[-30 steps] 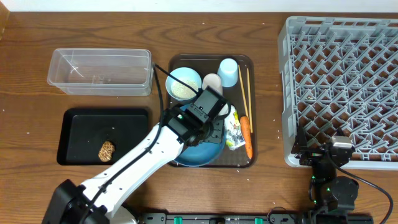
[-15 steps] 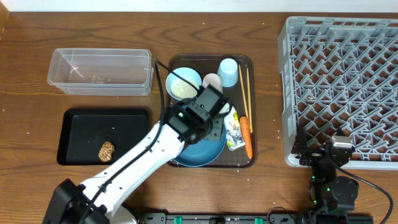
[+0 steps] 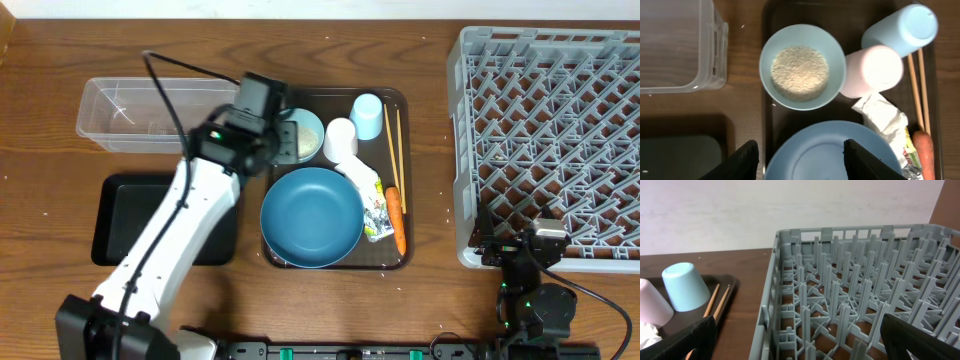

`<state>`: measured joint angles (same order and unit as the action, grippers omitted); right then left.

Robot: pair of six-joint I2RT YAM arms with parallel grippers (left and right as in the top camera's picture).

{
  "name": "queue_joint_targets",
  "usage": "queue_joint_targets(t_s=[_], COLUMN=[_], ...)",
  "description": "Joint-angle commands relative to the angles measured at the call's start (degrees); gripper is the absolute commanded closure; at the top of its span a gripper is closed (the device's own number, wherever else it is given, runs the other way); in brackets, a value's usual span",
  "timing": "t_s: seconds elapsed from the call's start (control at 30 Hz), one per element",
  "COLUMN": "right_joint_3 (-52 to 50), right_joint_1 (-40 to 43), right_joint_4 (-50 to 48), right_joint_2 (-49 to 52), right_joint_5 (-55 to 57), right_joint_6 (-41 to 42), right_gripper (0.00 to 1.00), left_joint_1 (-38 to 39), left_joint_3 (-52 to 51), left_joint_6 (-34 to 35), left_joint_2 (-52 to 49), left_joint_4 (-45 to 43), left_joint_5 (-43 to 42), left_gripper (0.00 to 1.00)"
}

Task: Sort waste into correct bins and load items into the dishwasher rack
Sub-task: 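Move the left gripper over the light-blue rice bowl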

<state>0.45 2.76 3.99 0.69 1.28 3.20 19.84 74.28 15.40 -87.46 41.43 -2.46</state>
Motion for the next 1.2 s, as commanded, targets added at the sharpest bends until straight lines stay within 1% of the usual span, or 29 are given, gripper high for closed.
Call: queue_joint_targets(t_s=[0.0,0.07,0.13,0.3,0.37,0.47,0.77,0.83,0.87,0.97,1.03,1.17], right_joint_3=[-0.13,-0.13,-0.13,-0.13,-0.13,-0.13,-0.13,-0.13,-0.13,-0.13,-0.13,-0.13], right_joint_1=[0.59,0.59,0.59,0.59,0.59,0.59,0.59,0.59,0.59,0.59,0.59,0.59], right_joint_4=[0.11,0.11,0.11,0.11,0.11,0.11,0.11,0.11,0.11,0.11,0.11,0.11], right_joint_2=[-0.31,-0.31,-0.31,-0.31,-0.31,-0.31,-0.31,-0.31,-0.31,-0.31,-0.31,-0.31], right_joint_5=[0.2,0.2,0.2,0.2,0.2,0.2,0.2,0.2,0.2,0.2,0.2,0.2], right_joint_6=[-0.11,-0.11,-0.11,-0.11,-0.11,-0.11,-0.11,-0.11,-0.11,-0.11,-0.11,-0.11], right_gripper=[0.01,0.01,0.01,0.01,0.01,0.01,0.01,0.01,0.01,0.01,0.01,0.01], left_joint_1=[-1.18,-1.03,-0.9,-0.9,-0.9,-0.9,-0.2,0.33,0.63,1.53,2.23,3.06], left_joint_3=[0.76,1.62,4.09,16.17,19.71,22.86,23.04,23.04,23.04,23.04,23.04,23.02], left_joint_6=[-4.39,-5.11,-5.55,-8.41,-8.55,-9.35,-9.84,-9.79,-9.79,-9.79,-9.79,-9.79], left_joint_2=[-3.26,-5.6,-8.17,-15.45,-16.96,-18.27,-24.06,-25.79,-26.6,-28.48,-29.38,-29.79], left_joint_4=[0.22,1.33,4.26,15.43,16.81,15.74,9.84,7.63,6.78,5.14,4.48,1.95], left_joint_5=[-5.9,-5.9,-5.75,-5.62,-5.55,-5.49,-5.42,-3.69,-2.19,0.98,1.88,3.82], left_gripper=[0.45,0.44,0.41,0.38,0.38,0.38,0.39,0.39,0.4,0.49,0.59,0.64])
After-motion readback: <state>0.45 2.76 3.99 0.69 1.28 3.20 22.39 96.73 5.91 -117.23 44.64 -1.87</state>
